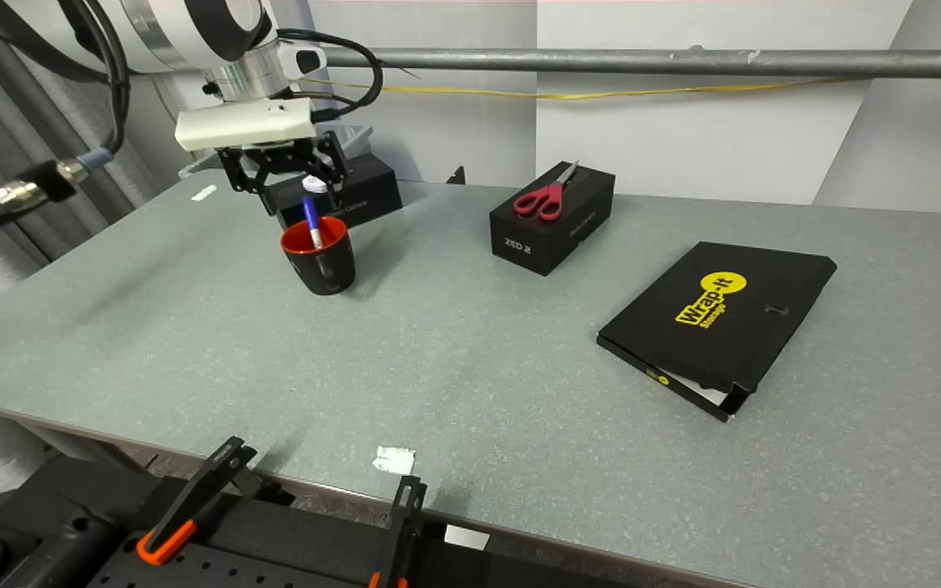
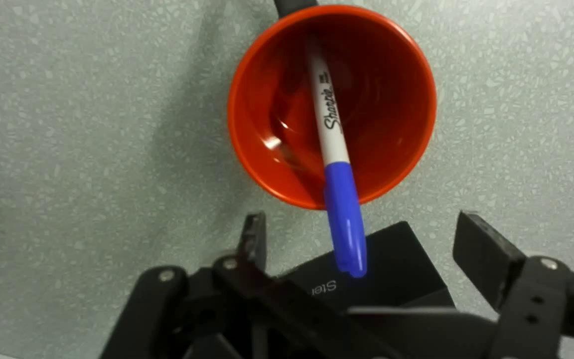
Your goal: Take the marker from the black cup and put it on the table
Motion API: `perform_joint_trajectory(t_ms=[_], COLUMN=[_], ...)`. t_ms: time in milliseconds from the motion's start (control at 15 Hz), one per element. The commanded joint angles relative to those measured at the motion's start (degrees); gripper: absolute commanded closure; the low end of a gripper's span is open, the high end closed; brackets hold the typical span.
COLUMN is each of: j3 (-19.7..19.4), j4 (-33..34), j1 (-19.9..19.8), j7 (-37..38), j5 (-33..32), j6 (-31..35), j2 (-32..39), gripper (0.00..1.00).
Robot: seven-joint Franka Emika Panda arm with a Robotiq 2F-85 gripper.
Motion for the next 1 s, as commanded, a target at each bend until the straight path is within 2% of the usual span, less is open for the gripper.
perform_joint_trajectory(t_ms=[0,133,600,667,933], j3=[-0.2,0.1,0.8,0.8,0.7], j4=[0.9,0.4,-0.2,-0.2,-0.4], j1=[0.6,0.4,-0.6,-0.7,-1.2], j7=[0.9,0.6,-0.3,-0.2,-0.1], j5=[-1.0,-0.7,0.6,0.6,0.9], j6=[1.7,1.9,1.9,1.9,2.0], j2=[0.8,0.0,-1.6,-1.7,-3.0], gripper=[0.27,0.39,0.96,1.00,0.98])
